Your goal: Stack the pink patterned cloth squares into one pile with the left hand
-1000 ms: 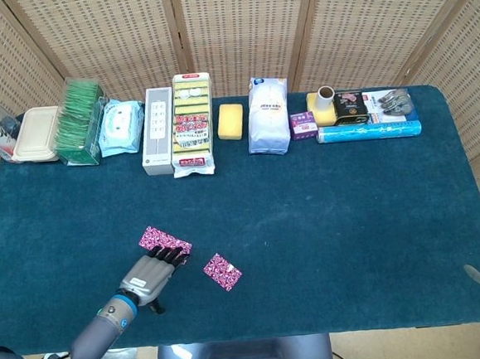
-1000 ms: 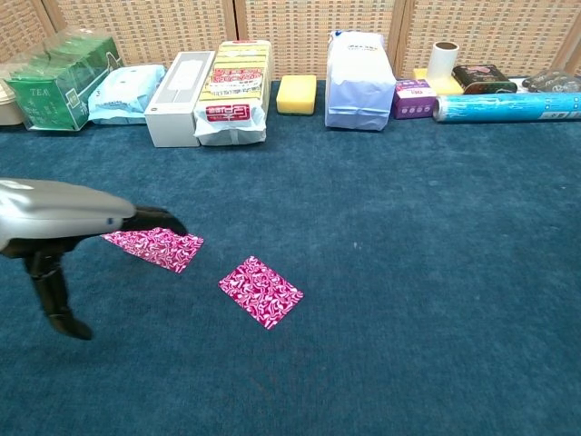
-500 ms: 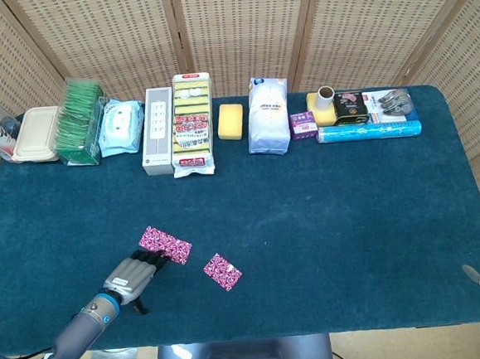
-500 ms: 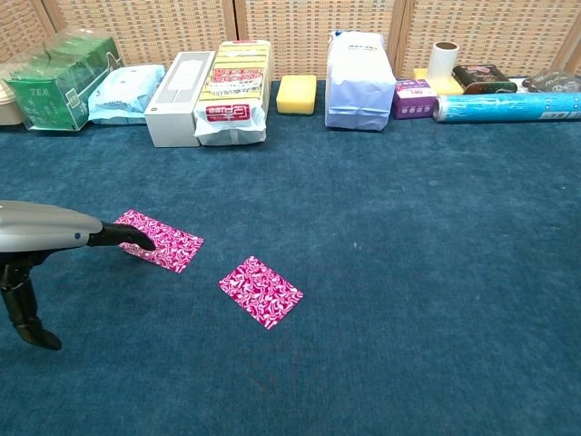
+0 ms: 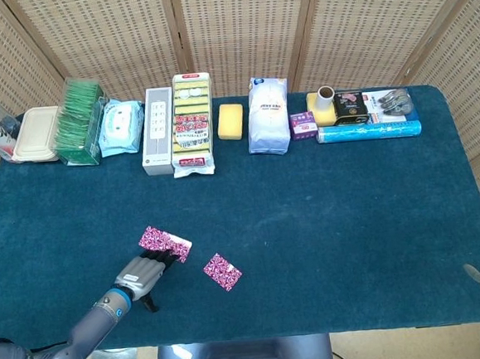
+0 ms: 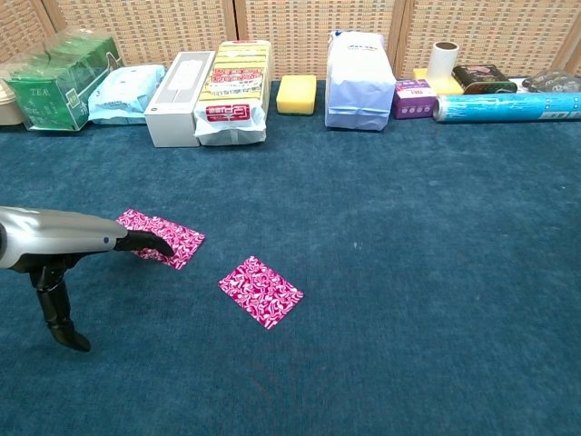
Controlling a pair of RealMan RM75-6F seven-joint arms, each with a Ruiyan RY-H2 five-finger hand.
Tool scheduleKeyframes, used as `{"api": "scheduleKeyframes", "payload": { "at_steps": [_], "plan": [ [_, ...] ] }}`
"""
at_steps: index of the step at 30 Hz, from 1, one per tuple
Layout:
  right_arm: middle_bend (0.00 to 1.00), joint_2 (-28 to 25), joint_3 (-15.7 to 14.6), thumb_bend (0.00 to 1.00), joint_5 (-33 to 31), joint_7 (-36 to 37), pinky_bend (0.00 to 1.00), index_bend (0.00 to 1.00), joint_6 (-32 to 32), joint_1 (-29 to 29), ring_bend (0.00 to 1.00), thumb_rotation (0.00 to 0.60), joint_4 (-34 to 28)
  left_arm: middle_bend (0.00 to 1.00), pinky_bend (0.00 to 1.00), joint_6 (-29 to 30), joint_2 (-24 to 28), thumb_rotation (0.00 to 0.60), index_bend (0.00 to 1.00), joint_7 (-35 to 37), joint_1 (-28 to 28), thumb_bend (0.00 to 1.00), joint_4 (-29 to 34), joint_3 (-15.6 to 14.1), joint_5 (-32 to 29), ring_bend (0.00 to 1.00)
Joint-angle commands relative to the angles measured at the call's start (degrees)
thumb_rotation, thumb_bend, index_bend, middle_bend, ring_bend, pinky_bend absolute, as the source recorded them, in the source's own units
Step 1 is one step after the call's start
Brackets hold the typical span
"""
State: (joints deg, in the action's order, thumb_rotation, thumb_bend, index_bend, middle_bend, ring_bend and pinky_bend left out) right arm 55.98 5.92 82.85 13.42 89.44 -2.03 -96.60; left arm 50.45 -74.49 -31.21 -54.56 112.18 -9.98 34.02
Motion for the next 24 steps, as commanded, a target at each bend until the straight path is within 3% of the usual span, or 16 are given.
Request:
{"api": "scheduleKeyframes", "payload": {
  "at_steps": [1, 24],
  "plan": [
    [0.05, 0.05, 0.00, 0.03, -0.03, 0.08, 0.00, 0.17, 0.05, -0.04, 0.00, 0.600, 0.13, 0.00, 0.03, 0.05, -0.46, 0.600, 0.00, -0.21, -0.64, 0.00, -0.42, 0.74, -1.27, 0.00],
    [0.05, -0.11, 0.08, 0.04, -0.25, 0.97, 0.00, 0.17, -0.27, -0.02, 0.00, 0.600, 0.45, 0.00, 0.03, -0.90, -3.17, 0.600, 0.00, -1.38, -5.85, 0.00, -4.43, 4.03, -11.81, 0.00]
  ]
}}
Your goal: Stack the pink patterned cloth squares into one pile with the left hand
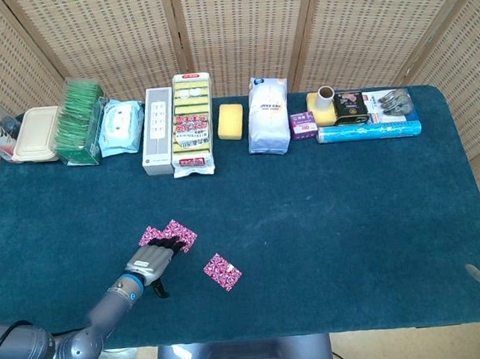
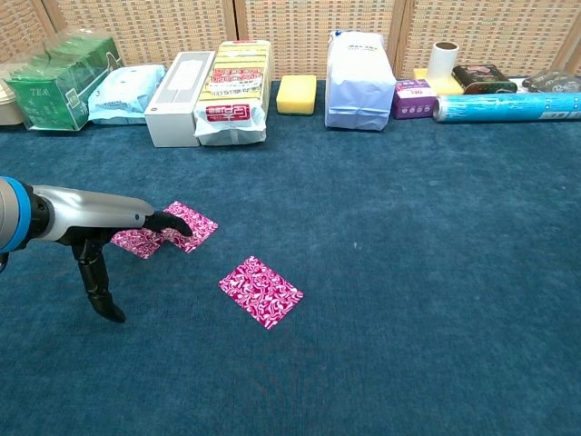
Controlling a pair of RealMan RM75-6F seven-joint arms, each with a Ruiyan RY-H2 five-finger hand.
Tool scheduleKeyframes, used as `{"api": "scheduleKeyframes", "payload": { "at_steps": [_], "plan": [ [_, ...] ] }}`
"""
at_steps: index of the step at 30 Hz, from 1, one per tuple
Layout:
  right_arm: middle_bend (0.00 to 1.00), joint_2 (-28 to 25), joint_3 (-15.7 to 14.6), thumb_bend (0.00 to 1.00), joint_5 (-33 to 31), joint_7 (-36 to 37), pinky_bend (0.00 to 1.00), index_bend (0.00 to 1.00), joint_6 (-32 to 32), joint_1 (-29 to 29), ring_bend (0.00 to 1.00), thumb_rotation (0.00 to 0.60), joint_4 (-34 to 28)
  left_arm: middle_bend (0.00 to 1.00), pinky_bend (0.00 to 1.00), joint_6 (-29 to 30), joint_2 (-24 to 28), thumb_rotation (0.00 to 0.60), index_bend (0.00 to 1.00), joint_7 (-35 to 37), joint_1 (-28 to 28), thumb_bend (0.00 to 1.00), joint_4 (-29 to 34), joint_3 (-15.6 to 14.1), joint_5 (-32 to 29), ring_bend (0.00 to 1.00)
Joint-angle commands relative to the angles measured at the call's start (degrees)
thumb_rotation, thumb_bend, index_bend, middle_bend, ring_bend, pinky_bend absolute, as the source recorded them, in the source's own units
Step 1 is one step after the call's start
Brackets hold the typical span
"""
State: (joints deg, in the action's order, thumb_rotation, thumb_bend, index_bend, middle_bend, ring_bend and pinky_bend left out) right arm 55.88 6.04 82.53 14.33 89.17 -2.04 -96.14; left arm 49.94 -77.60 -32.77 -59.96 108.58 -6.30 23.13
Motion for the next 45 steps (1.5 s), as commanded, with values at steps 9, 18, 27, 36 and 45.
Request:
{"api": "scheduleKeyframes", "payload": {
  "at_steps": [9, 18, 27, 36, 45],
  "plan": [
    [0.05, -0.02, -0.10, 0.04, 0.07, 0.04, 0.00, 0.17, -0.21, 0.05, 0.00, 0.600, -0.03, 0.00, 0.03, -2.72, -0.21, 0.600, 0.00, 0.60, -2.68, 0.00, -4.12, 1.56, -4.52, 0.00],
    [0.05, 0.04, -0.01, 0.04, -0.17, -0.08, 0.00, 0.17, -0.46, 0.18, 0.00, 0.600, 0.06, 0.00, 0.03, -4.58, -1.89, 0.600, 0.00, 0.14, -5.41, 0.00, -8.07, 2.01, -8.85, 0.00],
    [0.05, 0.07, 0.04, 0.04, -0.41, -0.48, 0.00, 0.17, -0.85, 0.37, 0.00, 0.600, -0.06, 0.00, 0.03, -4.98, -2.72, 0.600, 0.00, -0.07, -7.30, 0.00, -9.97, 2.70, -10.77, 0.00],
    [0.05, 0.16, 0.19, 0.04, -0.87, -0.46, 0.00, 0.17, -0.96, 0.38, 0.00, 0.600, 0.06, 0.00, 0.03, -2.89, -1.69, 0.600, 0.00, 1.58, -7.58, 0.00, -9.66, 5.26, -7.59, 0.00],
    [0.05, -0.06, 0.09, 0.04, -0.39, 0.28, 0.00, 0.17, -0.67, 0.23, 0.00, 0.600, 0.08, 0.00, 0.03, 1.55, 3.42, 0.600, 0.00, 4.92, -0.93, 0.01, -4.12, 2.12, 6.36, 0.00]
  ]
}}
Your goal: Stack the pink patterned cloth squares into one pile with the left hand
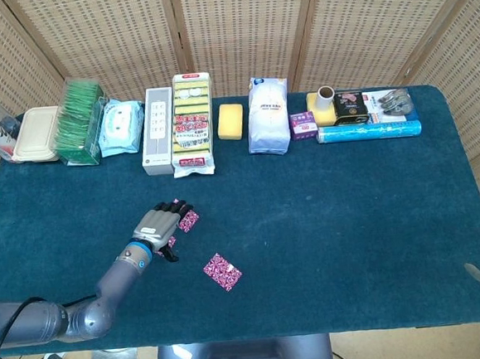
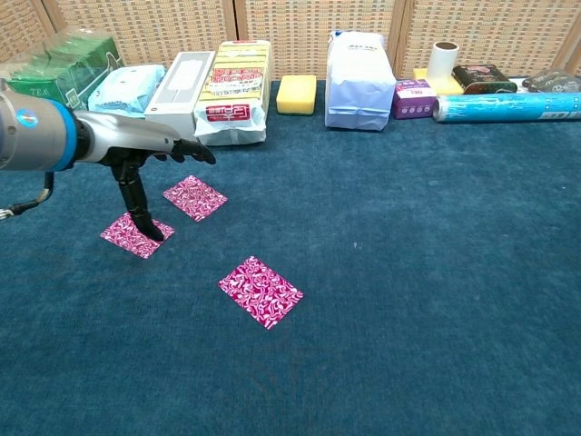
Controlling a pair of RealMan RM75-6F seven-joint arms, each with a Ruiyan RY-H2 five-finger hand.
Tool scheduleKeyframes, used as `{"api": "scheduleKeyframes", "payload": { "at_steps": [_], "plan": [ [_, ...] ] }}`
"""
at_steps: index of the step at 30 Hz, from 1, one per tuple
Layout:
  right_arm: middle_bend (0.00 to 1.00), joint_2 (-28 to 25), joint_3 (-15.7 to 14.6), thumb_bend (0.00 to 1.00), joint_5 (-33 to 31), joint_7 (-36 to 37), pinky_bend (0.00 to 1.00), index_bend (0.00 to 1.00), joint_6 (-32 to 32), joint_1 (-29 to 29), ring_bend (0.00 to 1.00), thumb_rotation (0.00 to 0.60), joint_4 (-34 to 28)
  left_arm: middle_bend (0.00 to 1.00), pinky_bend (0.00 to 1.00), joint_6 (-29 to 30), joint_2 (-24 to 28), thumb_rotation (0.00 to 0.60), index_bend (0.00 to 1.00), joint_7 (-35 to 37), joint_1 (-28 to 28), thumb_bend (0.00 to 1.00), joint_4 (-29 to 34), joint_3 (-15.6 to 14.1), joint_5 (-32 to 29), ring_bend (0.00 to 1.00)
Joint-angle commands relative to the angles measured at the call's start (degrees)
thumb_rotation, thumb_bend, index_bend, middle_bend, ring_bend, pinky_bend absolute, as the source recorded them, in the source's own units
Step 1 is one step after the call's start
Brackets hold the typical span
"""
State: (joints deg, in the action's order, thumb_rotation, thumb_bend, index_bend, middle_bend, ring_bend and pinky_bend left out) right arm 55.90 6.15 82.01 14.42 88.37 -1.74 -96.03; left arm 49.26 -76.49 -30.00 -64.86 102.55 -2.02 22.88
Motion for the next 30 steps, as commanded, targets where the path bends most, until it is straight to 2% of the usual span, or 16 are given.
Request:
{"api": "scheduleKeyframes", "payload": {
  "at_steps": [1, 5, 10, 13, 17, 30],
  "plan": [
    [0.05, -0.10, -0.04, 0.04, 0.25, 0.34, 0.00, 0.17, 0.24, -0.11, 0.00, 0.600, -0.03, 0.00, 0.03, 2.59, 2.62, 0.600, 0.02, 3.27, 5.59, 0.01, 1.47, -2.93, 9.42, 0.00],
    [0.05, -0.10, -0.18, 0.04, 0.85, 0.71, 0.00, 0.14, 0.59, -0.21, 0.00, 0.600, -0.08, 0.00, 0.03, 2.59, 2.51, 0.600, 0.13, 7.09, 9.88, 0.03, -2.06, -4.43, 16.02, 0.00],
    [0.05, -0.06, -0.40, 0.04, 1.28, 0.61, 0.00, 0.14, 0.56, -0.18, 0.00, 0.600, -0.13, 0.00, 0.03, 1.03, 1.51, 0.600, 0.17, 10.79, 12.63, 0.07, -6.05, -4.61, 19.87, 0.00],
    [0.05, 0.11, -0.50, 0.04, 1.25, 0.03, 0.00, 0.14, 0.14, 0.04, 0.00, 0.600, -0.19, 0.00, 0.03, 0.18, -0.18, 0.600, 0.18, 14.72, 15.12, 0.10, -10.75, -4.12, 24.10, 0.00],
    [0.05, 0.18, -0.56, 0.04, 1.27, -0.30, 0.00, 0.14, -0.11, 0.19, 0.00, 0.600, -0.37, 0.00, 0.03, -0.21, -1.31, 0.600, 0.21, 17.14, 16.69, 0.12, -13.84, -3.21, 27.91, 0.00],
    [0.05, 0.15, -0.53, 0.04, 1.01, -0.23, 0.00, 0.14, -0.29, 0.29, 0.00, 0.600, -0.32, 0.00, 0.03, -1.92, -4.57, 0.600, 0.22, 15.17, 18.09, 0.13, -16.88, -1.57, 30.09, 0.00]
  ]
}}
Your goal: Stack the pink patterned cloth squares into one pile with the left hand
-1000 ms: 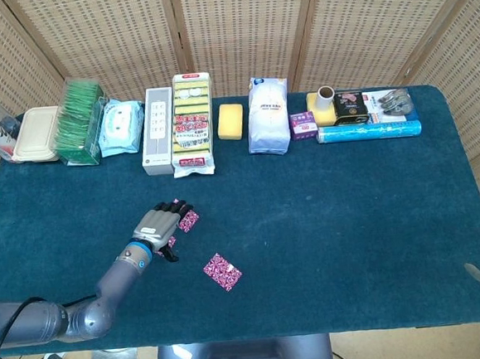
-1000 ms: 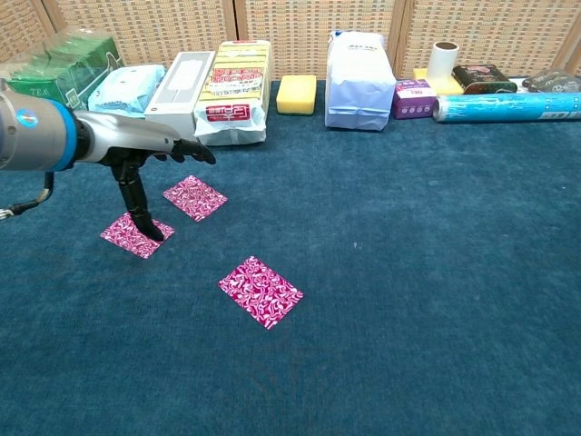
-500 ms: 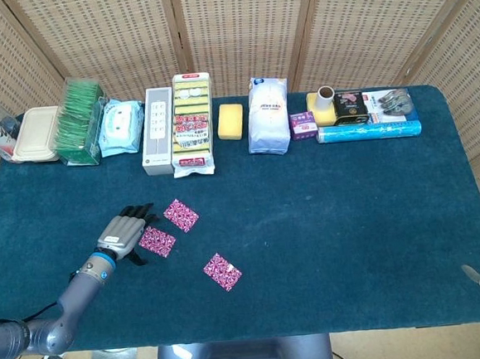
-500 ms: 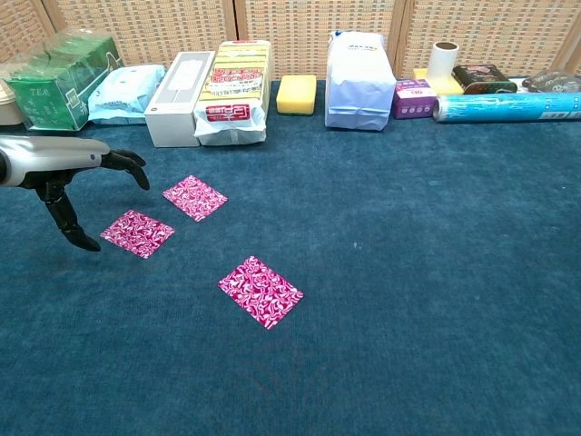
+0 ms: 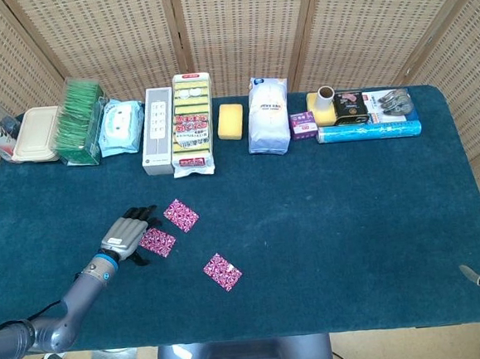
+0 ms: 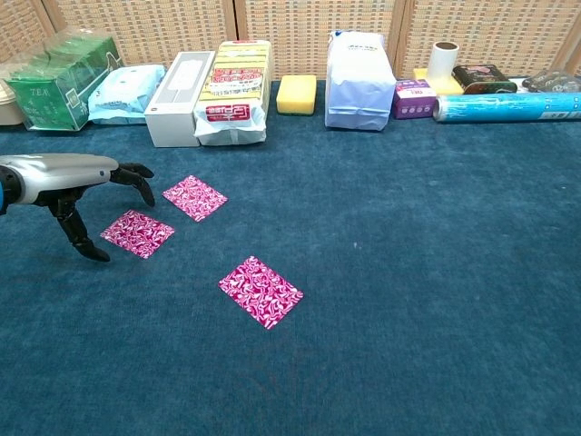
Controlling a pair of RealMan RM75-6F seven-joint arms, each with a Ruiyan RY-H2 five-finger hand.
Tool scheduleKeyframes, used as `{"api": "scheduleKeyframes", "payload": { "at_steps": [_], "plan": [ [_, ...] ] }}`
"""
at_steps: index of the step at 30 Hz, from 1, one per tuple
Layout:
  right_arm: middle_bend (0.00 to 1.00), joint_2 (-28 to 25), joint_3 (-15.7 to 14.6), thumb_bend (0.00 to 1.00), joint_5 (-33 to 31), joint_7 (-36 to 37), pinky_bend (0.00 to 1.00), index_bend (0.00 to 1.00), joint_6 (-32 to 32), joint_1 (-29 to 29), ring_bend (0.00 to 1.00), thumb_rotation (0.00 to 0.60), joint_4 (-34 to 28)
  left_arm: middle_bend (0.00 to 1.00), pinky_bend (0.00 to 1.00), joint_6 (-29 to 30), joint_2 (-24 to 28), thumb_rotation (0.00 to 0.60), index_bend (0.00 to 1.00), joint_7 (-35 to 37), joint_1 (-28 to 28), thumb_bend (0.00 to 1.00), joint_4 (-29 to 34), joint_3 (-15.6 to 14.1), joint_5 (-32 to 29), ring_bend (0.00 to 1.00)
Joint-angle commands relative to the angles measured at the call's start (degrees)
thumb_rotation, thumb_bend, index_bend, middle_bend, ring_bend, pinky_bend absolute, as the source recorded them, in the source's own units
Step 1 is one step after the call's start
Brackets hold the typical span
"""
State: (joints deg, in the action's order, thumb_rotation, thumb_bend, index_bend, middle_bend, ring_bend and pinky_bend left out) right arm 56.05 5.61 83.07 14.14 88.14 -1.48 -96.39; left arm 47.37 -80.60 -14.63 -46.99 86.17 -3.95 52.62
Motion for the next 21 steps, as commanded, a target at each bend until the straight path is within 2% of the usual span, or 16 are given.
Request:
{"api": "scheduleKeyframes", "payload": {
  "at_steps": [1, 21],
  "plan": [
    [0.05, -0.01, 0.03, 0.04, -0.08, 0.11, 0.00, 0.14, -0.07, 0.03, 0.00, 0.600, 0.07, 0.00, 0.03, 0.04, -0.70, 0.600, 0.22, -0.42, 0.29, 0.13, -0.81, 0.47, 0.58, 0.00],
    [0.05, -0.09, 0.09, 0.04, -0.21, 0.28, 0.00, 0.14, -0.03, 0.06, 0.00, 0.600, 0.13, 0.00, 0.03, -0.61, -2.14, 0.600, 0.26, -5.49, 0.96, 0.17, -1.29, 2.47, -1.64, 0.00]
  ]
}}
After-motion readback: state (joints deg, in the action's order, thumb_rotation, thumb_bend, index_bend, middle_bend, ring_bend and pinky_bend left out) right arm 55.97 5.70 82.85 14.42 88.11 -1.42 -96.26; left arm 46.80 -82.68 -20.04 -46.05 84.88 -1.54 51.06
